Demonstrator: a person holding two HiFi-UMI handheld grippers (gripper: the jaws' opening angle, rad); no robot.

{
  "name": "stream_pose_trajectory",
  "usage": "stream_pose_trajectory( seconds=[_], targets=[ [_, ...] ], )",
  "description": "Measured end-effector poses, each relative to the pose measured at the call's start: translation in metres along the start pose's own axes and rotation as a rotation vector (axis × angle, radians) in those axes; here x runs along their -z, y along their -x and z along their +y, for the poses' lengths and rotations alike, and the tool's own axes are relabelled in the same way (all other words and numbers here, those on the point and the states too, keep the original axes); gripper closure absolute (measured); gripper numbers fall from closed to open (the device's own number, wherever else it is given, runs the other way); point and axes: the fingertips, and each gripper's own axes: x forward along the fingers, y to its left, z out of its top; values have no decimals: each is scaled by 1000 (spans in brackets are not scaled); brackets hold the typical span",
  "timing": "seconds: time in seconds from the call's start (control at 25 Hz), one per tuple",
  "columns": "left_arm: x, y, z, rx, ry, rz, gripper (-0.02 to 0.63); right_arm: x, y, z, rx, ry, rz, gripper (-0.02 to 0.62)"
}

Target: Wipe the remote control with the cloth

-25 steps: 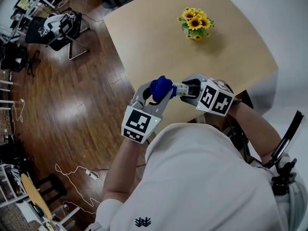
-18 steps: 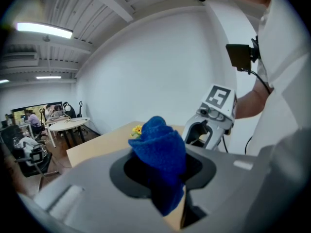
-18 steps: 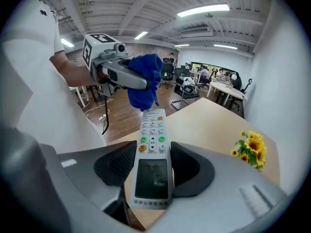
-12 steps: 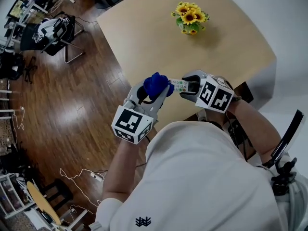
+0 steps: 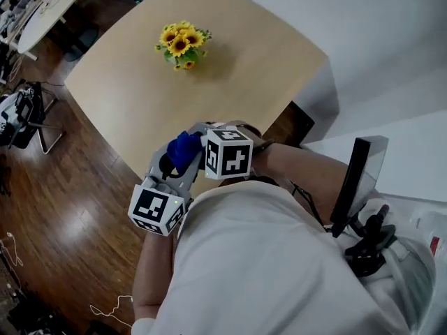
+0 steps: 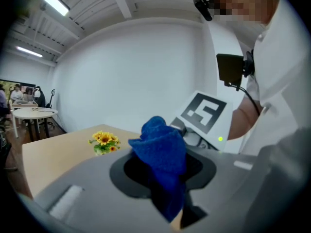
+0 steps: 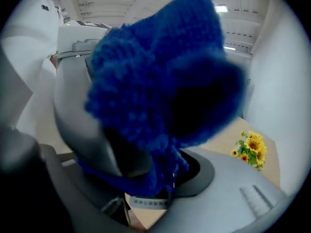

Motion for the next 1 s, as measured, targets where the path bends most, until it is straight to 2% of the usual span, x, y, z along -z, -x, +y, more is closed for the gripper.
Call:
stream_pose_trajectory(
  seconds=[0.16,0.36,0.64,0.8,0.88,1.0],
  targets=[
    [8,-6,9,-35,-39,32,462,11,8,-4,-7,3,10,377],
    [15,7,36,-129,-66,66,462,18,13,-12,-17,6,18,377],
    [24,39,75,-282,-45,102,462,25,15,-22,-47,21,29,377],
    [26,58,91,-386,-13,124,462,29,12,-29,-99,43,14,377],
    [23,55,93,-398,10,95,462,38,11,-37,-104,43,17,377],
    [9,47,82,-356,39,24,461,36,13,-42,-87,48,28,377]
  ],
)
